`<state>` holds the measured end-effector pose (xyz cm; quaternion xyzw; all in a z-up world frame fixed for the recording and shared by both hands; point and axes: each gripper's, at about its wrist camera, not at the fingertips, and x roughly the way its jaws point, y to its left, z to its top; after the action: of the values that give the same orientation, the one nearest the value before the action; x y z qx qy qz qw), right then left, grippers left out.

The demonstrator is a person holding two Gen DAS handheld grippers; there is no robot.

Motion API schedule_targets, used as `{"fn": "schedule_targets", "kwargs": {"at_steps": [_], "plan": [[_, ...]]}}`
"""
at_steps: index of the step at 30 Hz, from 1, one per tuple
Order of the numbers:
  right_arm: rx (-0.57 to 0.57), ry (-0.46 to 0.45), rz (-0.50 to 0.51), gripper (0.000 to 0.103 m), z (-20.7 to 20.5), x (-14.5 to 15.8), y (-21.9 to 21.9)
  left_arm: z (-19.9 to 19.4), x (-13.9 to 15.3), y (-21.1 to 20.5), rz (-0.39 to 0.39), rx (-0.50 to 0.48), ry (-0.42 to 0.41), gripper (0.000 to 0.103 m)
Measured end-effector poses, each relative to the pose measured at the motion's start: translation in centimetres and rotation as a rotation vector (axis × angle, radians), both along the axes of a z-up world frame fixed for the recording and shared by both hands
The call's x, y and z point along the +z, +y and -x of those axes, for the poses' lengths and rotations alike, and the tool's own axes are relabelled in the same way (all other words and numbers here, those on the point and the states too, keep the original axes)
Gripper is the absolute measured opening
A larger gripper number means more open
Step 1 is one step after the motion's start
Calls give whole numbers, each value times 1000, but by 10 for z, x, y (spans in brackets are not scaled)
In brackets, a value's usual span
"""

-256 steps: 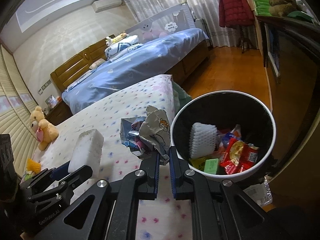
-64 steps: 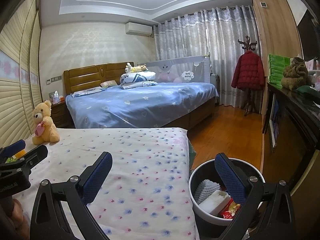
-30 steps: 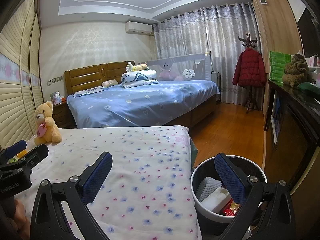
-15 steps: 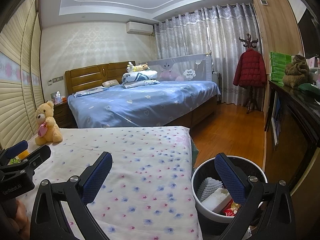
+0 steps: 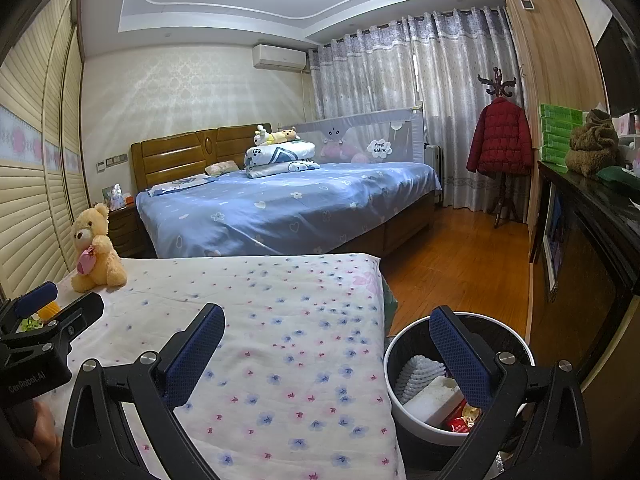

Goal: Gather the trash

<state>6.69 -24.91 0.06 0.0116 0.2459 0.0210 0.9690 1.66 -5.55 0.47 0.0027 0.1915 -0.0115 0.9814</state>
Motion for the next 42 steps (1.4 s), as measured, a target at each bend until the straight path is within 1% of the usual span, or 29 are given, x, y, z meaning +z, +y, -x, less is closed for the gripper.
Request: {"fn": "schedule_targets", "kwargs": {"at_steps": [11, 24, 33, 42], "plan": [[0, 0, -2, 103, 0, 0, 0, 0, 0, 0, 0, -2, 0, 102], [12, 13, -7, 103, -2, 4, 9, 0, -1, 0, 0, -2, 2, 102], [12, 28, -17, 103, -5, 0, 4, -4, -4, 7, -2, -4, 19, 102], [11, 30, -19, 103, -6, -1, 4, -4, -4, 7, -2, -5, 19, 102]]}}
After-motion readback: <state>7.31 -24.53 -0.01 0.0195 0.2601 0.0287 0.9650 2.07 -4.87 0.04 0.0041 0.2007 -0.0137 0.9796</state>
